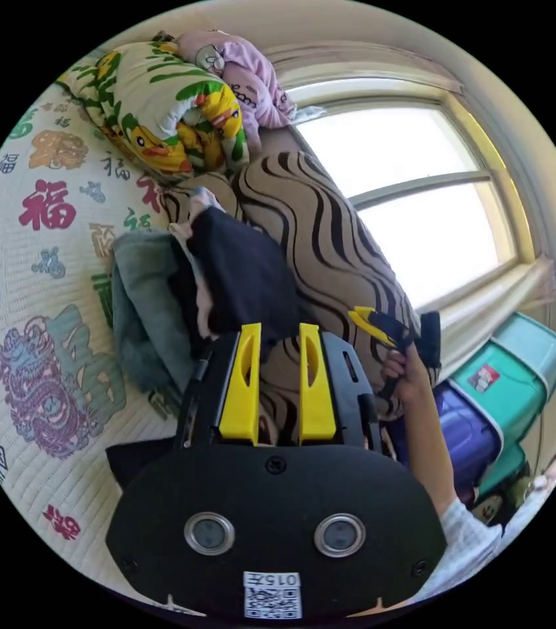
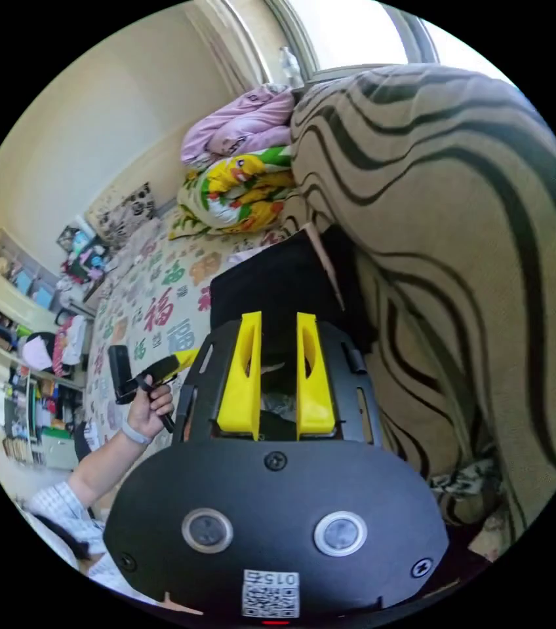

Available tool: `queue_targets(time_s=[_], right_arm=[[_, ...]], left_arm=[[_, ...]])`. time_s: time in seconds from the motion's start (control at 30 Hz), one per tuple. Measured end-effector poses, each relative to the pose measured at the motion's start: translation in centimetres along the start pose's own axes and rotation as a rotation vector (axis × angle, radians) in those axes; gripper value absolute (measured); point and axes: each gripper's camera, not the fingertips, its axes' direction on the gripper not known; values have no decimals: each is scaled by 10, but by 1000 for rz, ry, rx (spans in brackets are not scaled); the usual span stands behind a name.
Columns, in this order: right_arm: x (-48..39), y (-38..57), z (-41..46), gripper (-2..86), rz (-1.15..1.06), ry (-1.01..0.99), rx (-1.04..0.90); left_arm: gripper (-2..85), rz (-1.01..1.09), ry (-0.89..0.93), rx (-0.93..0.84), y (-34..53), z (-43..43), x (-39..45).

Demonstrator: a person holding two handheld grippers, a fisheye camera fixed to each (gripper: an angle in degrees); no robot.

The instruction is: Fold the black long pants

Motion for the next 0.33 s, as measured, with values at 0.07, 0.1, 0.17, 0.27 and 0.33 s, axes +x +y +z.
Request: queue_targets(time_s=[0.07, 0.1, 0.17, 0.27, 0.33], right_arm=[[-11, 55, 47, 88, -63, -77, -4], [-17, 71, 57, 88, -79, -97, -1], [-50, 143, 95, 88, -172, -209, 29], [-101, 241, 138, 86, -220, -401, 16], [-138, 301, 162, 84, -253, -524, -8]], left_arm=[[85, 44, -11, -104, 38, -5, -17], [83, 52, -16, -112, 51, -11, -21], [78, 37, 22, -128, 111, -48, -38], [76, 2, 51, -122, 192, -116, -49], [78, -19, -59, -105, 241, -170, -48]])
